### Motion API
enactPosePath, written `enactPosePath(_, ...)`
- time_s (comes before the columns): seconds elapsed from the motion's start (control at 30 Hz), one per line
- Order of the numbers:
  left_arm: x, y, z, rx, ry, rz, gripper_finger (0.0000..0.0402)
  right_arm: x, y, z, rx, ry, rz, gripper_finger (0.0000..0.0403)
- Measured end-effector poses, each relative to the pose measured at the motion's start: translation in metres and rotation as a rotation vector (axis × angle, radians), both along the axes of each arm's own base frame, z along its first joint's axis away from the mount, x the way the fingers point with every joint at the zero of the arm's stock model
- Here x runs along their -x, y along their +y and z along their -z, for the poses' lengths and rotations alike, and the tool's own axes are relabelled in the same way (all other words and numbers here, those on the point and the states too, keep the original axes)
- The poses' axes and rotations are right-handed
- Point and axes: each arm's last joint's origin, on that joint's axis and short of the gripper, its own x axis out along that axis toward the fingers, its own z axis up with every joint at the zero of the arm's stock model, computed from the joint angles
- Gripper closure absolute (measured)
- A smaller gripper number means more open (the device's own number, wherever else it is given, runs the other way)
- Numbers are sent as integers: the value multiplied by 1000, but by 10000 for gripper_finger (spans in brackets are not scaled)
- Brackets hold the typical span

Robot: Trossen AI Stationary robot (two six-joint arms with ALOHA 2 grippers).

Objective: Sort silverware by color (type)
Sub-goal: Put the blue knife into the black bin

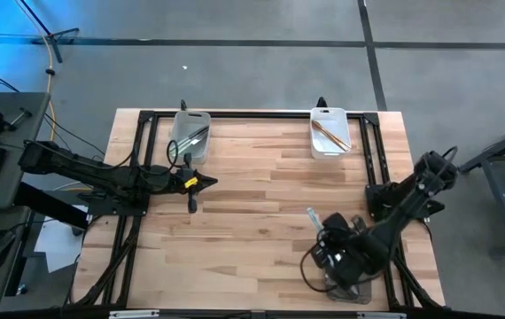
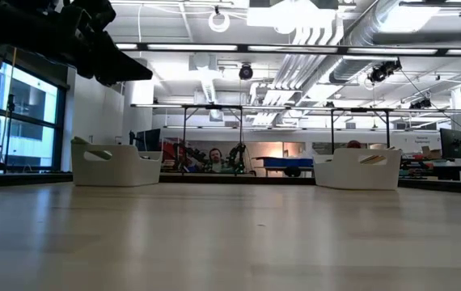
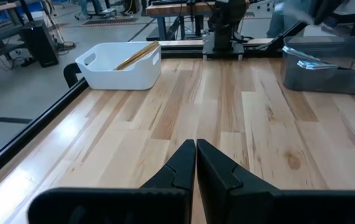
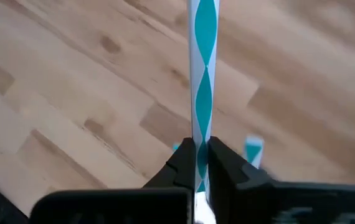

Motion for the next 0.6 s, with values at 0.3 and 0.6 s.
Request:
enactPosePath(0.3,0,0,0,0,1,0,396,36,23,53,-111,-64,151,400)
enactPosePath(0.6,0,0,0,-23,6,6,396,63,28,65,-85,-10,176,400)
